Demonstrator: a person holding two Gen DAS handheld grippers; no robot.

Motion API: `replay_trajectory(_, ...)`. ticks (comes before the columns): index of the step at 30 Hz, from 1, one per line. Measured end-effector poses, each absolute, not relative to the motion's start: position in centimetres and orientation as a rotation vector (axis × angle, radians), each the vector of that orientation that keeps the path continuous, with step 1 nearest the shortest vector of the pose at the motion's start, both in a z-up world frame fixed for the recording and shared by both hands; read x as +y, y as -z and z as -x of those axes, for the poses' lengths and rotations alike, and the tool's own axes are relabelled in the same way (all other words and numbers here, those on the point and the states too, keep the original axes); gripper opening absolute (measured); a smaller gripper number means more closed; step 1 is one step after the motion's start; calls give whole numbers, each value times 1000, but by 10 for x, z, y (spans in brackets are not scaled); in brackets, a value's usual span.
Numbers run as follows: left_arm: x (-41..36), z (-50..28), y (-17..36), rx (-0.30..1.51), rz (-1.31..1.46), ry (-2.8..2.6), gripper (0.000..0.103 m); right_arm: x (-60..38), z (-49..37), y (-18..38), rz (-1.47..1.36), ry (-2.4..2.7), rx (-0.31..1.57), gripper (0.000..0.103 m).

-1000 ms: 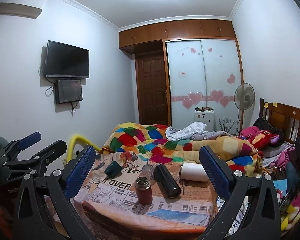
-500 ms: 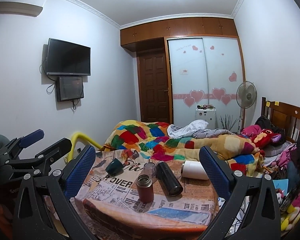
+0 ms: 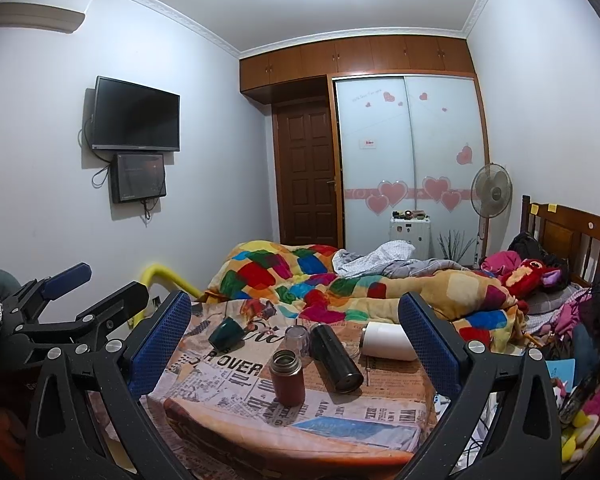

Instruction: Flip cup upright

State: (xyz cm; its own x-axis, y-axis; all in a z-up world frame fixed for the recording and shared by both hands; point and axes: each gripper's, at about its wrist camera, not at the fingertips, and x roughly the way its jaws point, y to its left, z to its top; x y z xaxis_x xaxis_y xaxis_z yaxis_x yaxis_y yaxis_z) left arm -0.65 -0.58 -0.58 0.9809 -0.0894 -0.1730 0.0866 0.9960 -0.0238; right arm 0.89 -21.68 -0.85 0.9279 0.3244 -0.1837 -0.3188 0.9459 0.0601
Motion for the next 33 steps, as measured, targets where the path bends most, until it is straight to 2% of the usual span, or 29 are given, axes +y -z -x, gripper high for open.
replay_trajectory(33,4,0,11,192,55,117,103,-223,-18,11,-21,-313,204,103)
